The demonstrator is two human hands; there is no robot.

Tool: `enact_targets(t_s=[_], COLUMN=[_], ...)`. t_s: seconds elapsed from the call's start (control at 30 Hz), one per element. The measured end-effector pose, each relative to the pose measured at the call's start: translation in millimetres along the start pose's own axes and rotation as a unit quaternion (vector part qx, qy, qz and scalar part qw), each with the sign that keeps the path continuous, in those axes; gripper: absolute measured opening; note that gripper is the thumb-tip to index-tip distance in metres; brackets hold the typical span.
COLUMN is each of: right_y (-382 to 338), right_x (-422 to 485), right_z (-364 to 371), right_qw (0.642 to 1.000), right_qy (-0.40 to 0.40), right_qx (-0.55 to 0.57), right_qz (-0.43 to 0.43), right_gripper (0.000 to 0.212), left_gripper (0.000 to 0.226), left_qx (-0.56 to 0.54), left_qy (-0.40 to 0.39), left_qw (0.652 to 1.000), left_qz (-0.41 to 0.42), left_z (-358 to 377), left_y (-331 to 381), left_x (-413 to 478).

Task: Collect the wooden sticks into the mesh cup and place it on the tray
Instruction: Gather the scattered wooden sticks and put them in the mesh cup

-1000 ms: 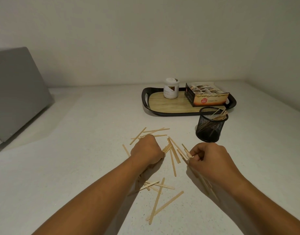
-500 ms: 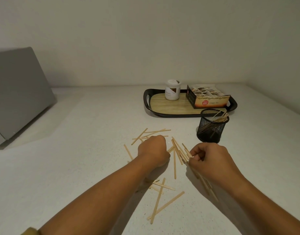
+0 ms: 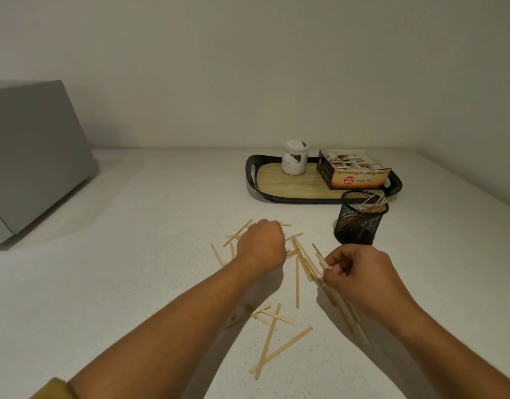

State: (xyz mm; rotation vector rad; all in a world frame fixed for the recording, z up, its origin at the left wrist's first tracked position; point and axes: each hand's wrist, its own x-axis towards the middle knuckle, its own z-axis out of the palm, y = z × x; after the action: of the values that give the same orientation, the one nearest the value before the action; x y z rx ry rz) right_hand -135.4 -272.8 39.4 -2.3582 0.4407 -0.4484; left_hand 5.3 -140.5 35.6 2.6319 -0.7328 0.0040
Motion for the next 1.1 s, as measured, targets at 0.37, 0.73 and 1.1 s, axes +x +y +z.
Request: enact_targets(t_s=[0.37, 0.73, 1.1], right_y=[-20.3, -36.2, -42.3], right_x=[1.6, 1.9, 0.4], right_z=[-1.4, 10.4, 8.9], right_qw=[0.966, 0.959, 0.950], right_qy=[0.042, -0.001, -0.071], right_qx=[0.251, 0.282, 0.304], right_qz=[0.041, 0.036, 0.007], right_gripper=[0.013, 0.010, 0.014], left_gripper=[0.015, 0.015, 0.032], left_qx=[-0.461, -0.563, -0.669], left_qy=[0.109, 0.162, 0.181], left_qw=[0.877, 0.801, 0.712], left_qz=[-0.075, -0.124, -0.114], left_z=[-18.3, -12.9, -51.2], left_y=[1.7, -9.2, -20.6], left_x=[-21.2, -28.0, -28.0])
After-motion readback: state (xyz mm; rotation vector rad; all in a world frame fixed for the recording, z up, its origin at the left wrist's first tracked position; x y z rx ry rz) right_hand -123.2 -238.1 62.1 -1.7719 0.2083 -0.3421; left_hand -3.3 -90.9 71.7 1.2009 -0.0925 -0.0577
